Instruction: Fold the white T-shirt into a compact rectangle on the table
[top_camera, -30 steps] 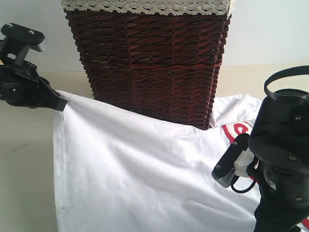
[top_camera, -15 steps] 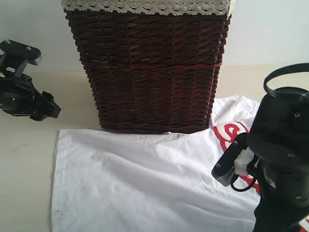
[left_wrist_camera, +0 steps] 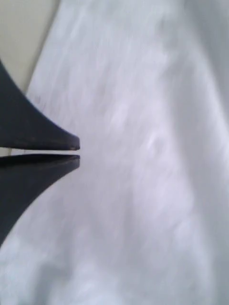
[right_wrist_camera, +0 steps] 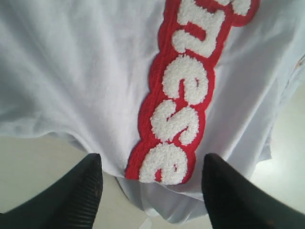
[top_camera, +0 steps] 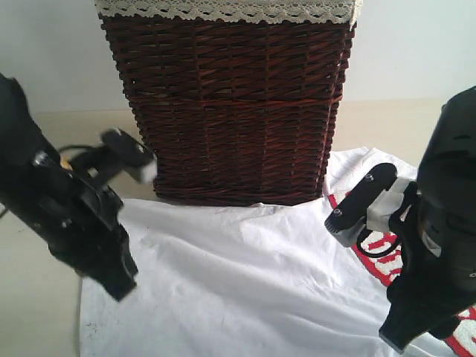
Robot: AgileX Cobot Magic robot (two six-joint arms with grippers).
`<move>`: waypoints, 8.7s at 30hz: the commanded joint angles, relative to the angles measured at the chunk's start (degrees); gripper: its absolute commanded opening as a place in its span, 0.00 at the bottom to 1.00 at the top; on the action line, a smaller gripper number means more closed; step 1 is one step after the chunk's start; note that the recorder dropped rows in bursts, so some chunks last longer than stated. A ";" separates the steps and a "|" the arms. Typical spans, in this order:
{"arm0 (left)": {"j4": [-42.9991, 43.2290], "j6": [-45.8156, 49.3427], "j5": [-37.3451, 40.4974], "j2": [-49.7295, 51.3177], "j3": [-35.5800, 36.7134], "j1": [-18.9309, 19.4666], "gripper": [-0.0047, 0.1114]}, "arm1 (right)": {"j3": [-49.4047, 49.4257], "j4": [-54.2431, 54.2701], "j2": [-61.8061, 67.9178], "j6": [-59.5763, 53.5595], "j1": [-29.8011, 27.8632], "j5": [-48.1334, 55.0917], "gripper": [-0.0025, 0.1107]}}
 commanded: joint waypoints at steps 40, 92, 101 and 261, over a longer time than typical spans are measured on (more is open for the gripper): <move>17.70 -28.95 -2.71 3.06 2.99 9.69 0.28 | 0.82 7.10 -7.81 -5.43 0.21 -4.41 0.55; 3.76 -15.81 -0.32 -4.59 1.18 -7.53 0.39 | 11.18 16.24 9.07 -8.58 0.21 -8.02 0.26; 3.03 -15.81 -0.32 -4.59 1.18 -7.53 0.39 | 5.00 8.30 4.73 -8.75 0.21 5.28 0.02; -1.86 -14.28 0.09 -0.71 1.63 -7.64 0.39 | -7.38 -0.79 15.63 4.22 0.21 -14.74 0.49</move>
